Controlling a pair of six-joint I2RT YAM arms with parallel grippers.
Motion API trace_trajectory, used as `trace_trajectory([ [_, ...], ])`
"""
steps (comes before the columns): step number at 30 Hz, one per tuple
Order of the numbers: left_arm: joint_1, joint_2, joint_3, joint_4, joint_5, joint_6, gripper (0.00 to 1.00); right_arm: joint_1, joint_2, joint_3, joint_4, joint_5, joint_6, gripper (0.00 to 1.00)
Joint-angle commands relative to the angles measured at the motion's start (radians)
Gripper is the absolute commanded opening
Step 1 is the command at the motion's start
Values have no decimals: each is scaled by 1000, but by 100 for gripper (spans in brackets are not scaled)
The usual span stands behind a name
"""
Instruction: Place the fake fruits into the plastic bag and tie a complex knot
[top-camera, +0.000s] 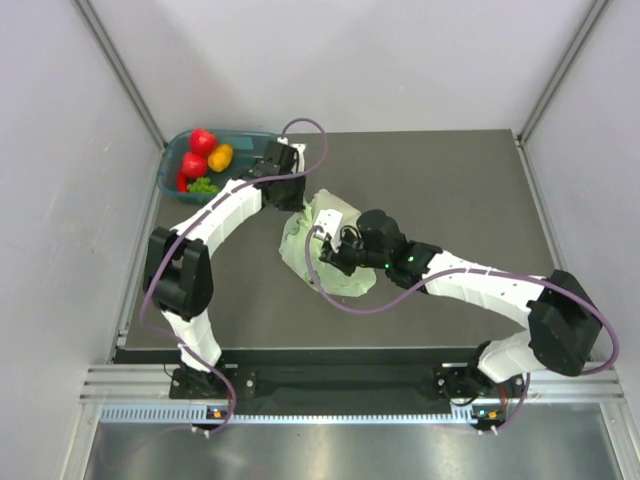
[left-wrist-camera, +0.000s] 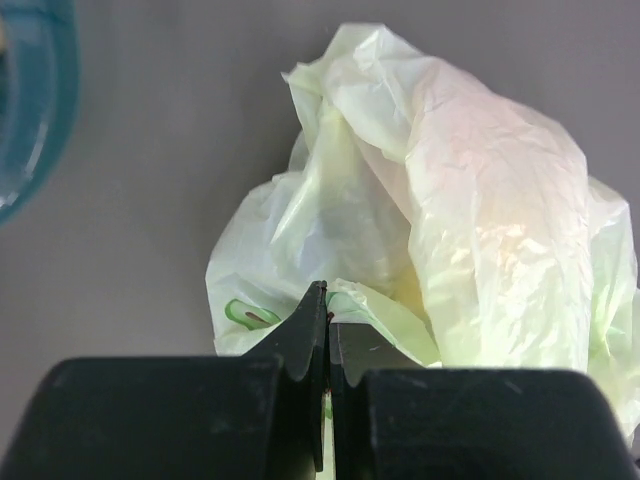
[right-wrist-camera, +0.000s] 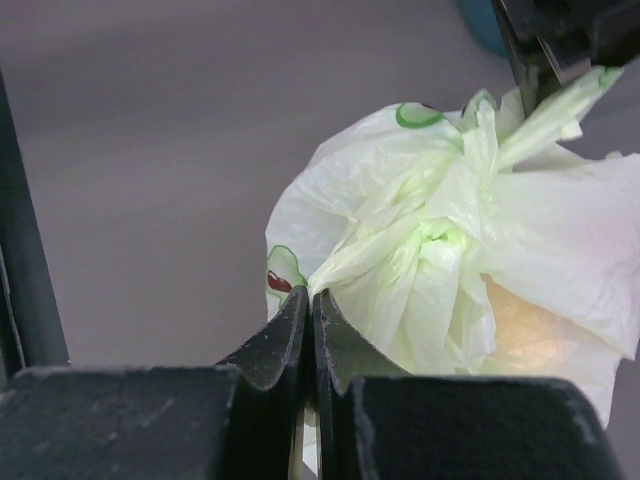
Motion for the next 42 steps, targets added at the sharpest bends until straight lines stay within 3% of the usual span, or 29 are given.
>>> trace_trajectory([
  [1, 95, 42, 109, 162, -150, 17, 0, 123, -75, -27, -82, -218, 9, 0],
  [14, 129, 140, 238, 93, -141, 48, 0, 188, -28, 55, -283, -258, -69, 0],
  [17, 135, 160, 262, 75, -133, 52, 0, 188, -34, 140, -321, -232, -85, 0],
  [23, 124, 102, 215, 98, -101, 37, 0, 119, -20, 274, -274, -160, -49, 0],
  [29, 95, 21, 192, 92, -118, 32, 0, 37, 37, 378, -283, -223, -43, 0],
  [34, 94, 46, 302, 51, -133, 54, 0, 93, 37, 302, -304, -281, -65, 0],
  [39, 112, 292, 591, -72, -142, 78, 0, 278, 69, 130, -260, -258, -45, 0],
  [42, 118, 369, 614, -74, -130, 78, 0, 364, 90, 50, -205, -244, -2, 0],
])
